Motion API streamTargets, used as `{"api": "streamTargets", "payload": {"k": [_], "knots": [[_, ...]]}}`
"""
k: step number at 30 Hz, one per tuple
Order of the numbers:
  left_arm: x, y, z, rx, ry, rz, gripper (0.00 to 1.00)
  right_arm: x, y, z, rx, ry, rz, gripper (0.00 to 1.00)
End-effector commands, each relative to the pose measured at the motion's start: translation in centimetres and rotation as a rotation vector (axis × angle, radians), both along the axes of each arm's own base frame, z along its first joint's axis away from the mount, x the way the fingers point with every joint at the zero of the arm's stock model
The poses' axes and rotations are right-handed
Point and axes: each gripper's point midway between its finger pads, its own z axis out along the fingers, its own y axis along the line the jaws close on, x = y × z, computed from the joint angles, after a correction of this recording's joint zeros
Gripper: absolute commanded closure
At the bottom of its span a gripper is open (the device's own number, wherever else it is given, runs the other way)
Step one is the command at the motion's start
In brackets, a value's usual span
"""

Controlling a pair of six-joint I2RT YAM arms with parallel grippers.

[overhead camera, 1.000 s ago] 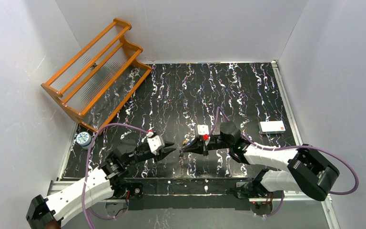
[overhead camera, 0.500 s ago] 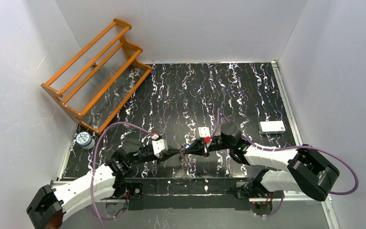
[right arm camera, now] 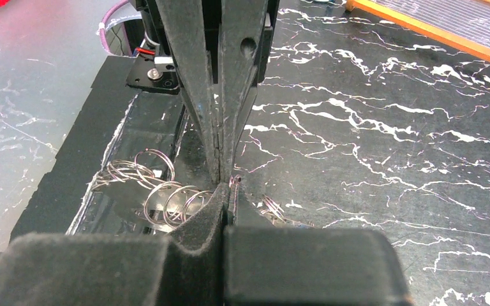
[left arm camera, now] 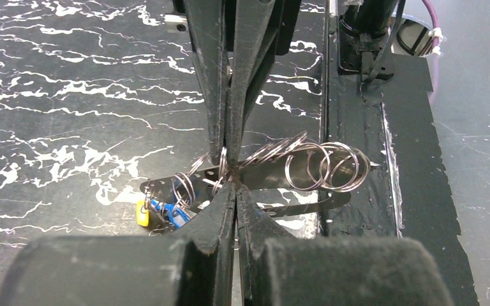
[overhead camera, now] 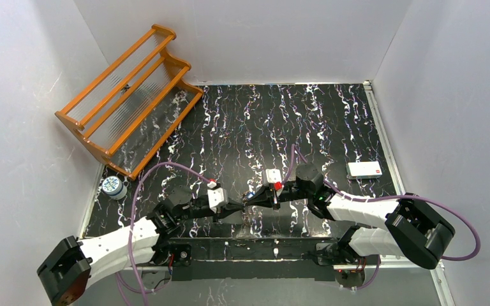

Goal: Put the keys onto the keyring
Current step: Adjust the key on the keyring.

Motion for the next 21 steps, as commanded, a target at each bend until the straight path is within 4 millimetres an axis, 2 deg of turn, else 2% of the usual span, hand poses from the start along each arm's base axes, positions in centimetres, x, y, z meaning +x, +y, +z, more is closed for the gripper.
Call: {"api": "streamTargets", "payload": {"k": [1,5,9,15,21], "knots": [[-0.5,-0.6,0.0,-0.011,-0.007,-0.025,1.0,0.3,0.9,4.1,0.113,-0.078,0.015,0.99],[-0.5,-0.9,-0.6,0.007,0.011,-0.026,1.0,0.2,0.9,4.3,0.119,-0.078,0.021,0.99],[-0.3,-0.5,-0.2,-0.01,0.006,0.009,1.0,0.2,0.8,4.3,0.118,-0.08,0.017,0.99],[1.3,0.8,1.3,-0.057,0.012,0.152,0.85,0.1,0.6,4.1,0.113,-0.082,0.017,0.99],[1.8,1.0,2.4,-0.086,0.021,0.189,0.81,0.0,0.6,4.0,0.107,-0.08,0.023,0.99]]}}
